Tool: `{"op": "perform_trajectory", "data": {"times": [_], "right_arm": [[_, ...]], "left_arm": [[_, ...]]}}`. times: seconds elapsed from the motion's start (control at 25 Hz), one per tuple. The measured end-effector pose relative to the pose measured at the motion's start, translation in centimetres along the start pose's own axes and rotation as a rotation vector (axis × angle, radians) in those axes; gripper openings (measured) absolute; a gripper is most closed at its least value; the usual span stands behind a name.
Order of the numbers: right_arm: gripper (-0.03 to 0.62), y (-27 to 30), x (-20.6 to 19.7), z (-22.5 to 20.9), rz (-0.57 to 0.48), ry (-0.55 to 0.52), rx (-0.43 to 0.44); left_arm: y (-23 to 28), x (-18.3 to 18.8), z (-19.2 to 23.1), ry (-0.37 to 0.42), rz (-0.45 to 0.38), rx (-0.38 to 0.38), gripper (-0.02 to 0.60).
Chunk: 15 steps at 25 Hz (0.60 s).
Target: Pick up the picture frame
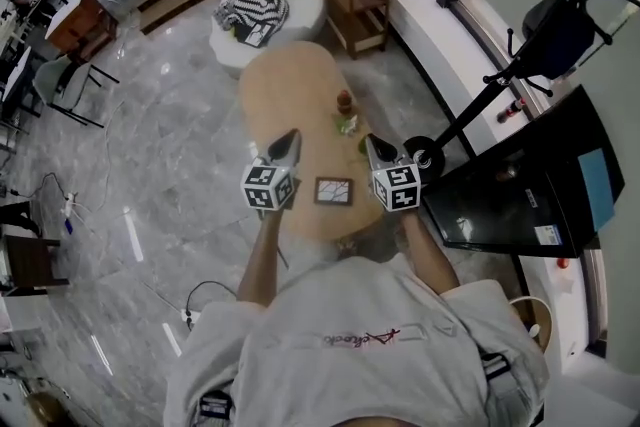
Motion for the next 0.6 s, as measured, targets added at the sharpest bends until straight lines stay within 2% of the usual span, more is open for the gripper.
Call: {"op": "perform_trajectory", "data": {"times": [0.6], "right_arm": [[0.005,5.3,-0.9,0.0,0.053,0.015,0.025]], "left_arm": [[1.5,-1.5,4.9,-0.062,0.041,0.033,0.000]]}}
Point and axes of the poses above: the fingertips, and each gripper's own axes: y forward along the fingers, z to its left, x out of its top, the point moved 10 cm from there along -y, backward along the fingers, and after that the axes turned 11 degrees about -y, right-handed, at the moved point
